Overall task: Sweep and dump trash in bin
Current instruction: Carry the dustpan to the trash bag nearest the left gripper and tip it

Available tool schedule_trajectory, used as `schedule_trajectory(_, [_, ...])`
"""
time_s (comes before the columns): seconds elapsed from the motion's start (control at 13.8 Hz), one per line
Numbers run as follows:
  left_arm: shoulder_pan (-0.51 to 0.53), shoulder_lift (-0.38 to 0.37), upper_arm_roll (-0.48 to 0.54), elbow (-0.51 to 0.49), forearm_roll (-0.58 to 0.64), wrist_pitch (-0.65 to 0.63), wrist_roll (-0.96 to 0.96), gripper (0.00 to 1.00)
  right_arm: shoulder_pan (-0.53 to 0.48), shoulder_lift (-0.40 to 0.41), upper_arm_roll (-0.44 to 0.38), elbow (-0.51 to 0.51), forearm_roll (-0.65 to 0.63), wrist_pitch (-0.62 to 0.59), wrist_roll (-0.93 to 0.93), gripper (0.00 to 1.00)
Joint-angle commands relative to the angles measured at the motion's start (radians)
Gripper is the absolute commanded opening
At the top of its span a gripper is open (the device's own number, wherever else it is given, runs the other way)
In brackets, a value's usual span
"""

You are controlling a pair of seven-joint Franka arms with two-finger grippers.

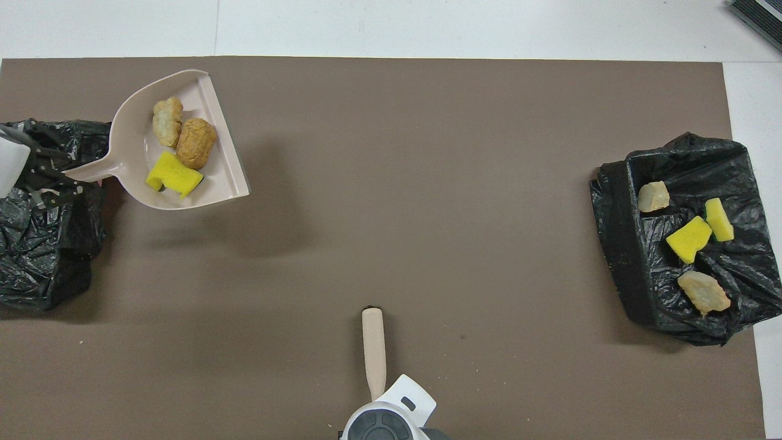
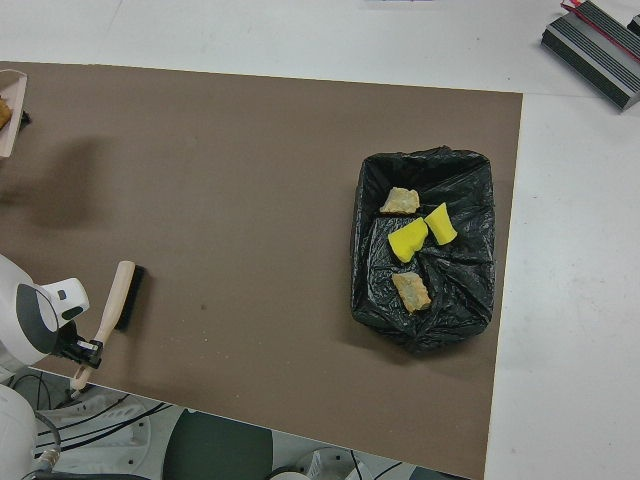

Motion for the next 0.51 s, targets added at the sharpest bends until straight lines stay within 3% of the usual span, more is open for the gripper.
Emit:
schedule_trajectory(0.0, [0.092,0.003,-0.011,0.058,-0.030,-0.091,0.133,0.00,-0.004,-0.016,0.001,-0.016,0.024,0.016,0.017,0.00])
schedule_trajectory(0.07, [0.125,0.006,-0.011,0.070,-0.029,-0.107,0.176,0.00,-0.005,-0.014,0.001,-0.018,0.024,0.016,0.017,0.00])
schedule_trajectory(0.29, [0.206,0.011,-0.008,0.109,-0.021,-0.131,0.281,0.00,-0.018,-0.005,0.000,-0.013,0.024,-0.004,0.017,0.31])
schedule_trajectory(0.36, [0.228,0.017,-0.004,0.142,-0.010,-0.142,0.287,0.00,-0.030,-0.002,-0.002,-0.007,0.024,-0.002,0.008,0.33])
schedule_trajectory(0.43, [0.264,0.038,-0.005,0.180,0.003,-0.153,0.290,0.00,-0.050,-0.005,-0.002,0.000,0.023,-0.002,0.008,0.43])
